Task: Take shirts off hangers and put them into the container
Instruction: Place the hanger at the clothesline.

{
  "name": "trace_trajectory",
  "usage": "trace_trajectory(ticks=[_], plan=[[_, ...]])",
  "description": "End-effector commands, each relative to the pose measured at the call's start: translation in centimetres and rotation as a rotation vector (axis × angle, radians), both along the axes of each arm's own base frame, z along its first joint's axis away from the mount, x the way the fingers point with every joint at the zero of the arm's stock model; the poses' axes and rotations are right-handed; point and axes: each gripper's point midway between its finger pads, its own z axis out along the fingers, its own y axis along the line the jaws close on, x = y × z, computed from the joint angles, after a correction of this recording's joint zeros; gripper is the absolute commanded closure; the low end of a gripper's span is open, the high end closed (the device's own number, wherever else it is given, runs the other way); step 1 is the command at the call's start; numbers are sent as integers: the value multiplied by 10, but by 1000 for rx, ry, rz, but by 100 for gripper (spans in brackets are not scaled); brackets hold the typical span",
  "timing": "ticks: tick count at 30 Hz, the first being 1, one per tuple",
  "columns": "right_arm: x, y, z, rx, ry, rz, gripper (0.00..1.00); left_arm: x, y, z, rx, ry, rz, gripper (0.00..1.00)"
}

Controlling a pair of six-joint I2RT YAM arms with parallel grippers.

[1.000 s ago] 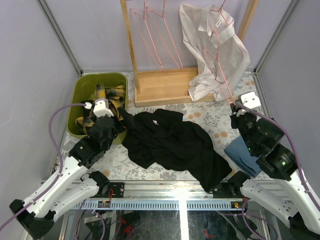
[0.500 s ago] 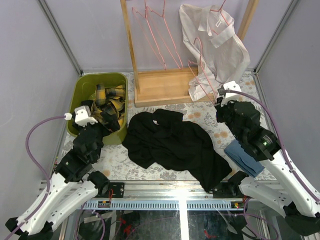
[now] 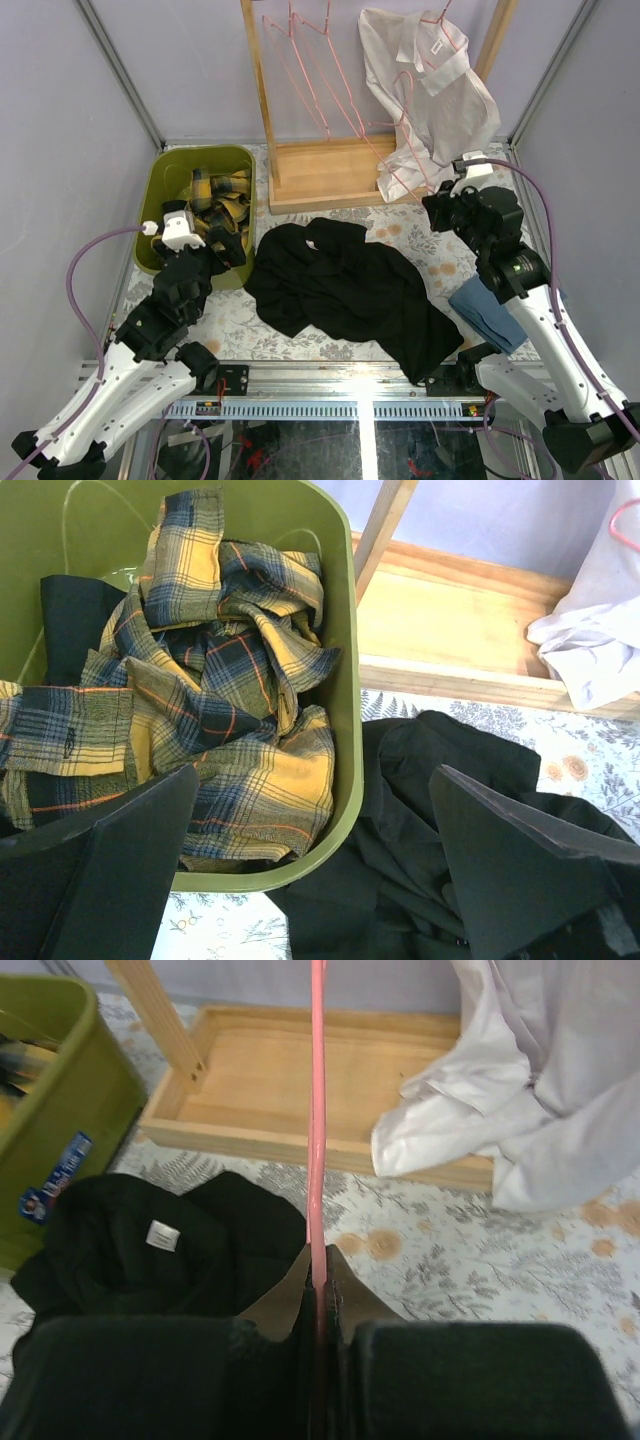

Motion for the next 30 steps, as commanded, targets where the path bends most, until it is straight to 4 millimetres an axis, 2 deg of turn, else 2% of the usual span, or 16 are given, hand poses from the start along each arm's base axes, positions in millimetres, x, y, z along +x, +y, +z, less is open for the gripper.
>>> trace_trajectory(ticks=[1, 6, 12, 18, 22, 24, 26, 28, 30], plan=[[10, 19, 73, 143, -244, 68, 100, 1, 2, 5, 23, 7, 7, 0], [25, 43, 95, 171, -292, 171, 100, 1, 5, 4, 26, 15, 24, 0], [64, 44, 116, 162, -293, 103, 100, 1, 6, 4, 25, 11, 30, 0], [84, 59, 151, 241, -335, 98, 100, 2, 4, 2, 35, 19, 18, 0], [107, 45, 170, 196, -366, -89, 100, 2, 3, 0, 40, 27, 17, 0], [117, 41, 175, 160, -357, -153, 100, 2, 3, -1, 43, 31, 14, 0], [126, 47, 175, 124, -327, -148, 100, 3, 2, -1, 45, 34, 14, 0], [134, 61, 163, 73, -263, -87, 100, 3, 2, -2, 50, 39, 13, 0], [140, 73, 141, 26, -176, -33, 100, 4, 2, -3, 53, 43, 13, 0]])
